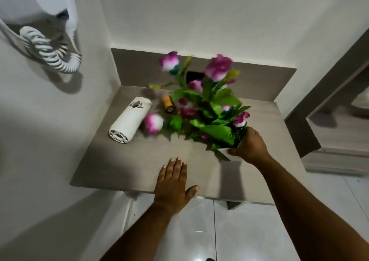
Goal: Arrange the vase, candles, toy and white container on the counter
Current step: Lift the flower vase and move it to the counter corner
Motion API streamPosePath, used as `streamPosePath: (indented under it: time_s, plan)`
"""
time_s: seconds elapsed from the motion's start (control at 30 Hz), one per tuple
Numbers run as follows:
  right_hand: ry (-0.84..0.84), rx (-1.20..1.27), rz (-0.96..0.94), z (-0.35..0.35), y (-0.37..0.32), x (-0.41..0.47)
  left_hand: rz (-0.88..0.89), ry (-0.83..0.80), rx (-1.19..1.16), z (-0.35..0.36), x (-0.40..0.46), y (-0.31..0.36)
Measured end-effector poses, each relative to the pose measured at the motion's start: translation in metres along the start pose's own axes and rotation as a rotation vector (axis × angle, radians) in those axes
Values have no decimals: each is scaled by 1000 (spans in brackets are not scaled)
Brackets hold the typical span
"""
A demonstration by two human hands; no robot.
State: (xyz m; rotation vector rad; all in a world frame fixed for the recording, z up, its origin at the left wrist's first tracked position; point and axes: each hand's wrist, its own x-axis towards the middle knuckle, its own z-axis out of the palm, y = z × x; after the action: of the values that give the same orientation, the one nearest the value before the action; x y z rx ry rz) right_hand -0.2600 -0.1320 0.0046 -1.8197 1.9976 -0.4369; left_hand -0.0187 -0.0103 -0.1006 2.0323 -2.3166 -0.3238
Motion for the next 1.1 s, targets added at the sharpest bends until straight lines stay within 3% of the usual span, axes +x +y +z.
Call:
streamPosePath:
  time_s: [0.17,0.3,0.4,0.57,0.87,1.1]
  plan:
    - [289,399,184,18,23,-27,28,5,3,-5,18,-14]
    - [343,762,330,35,32,-38,15,12,9,-12,34,-26]
    - [383,580,412,44,36,-38,15,14,3,-16,45,-36]
    - [504,602,468,58,39,-11,-6,86,20,-14,61,-43]
    - [507,653,288,59,38,38,-4,96,58,-18,73,-43]
    - [566,580,313,59,50,53,-1,108,65,-22,88,-43]
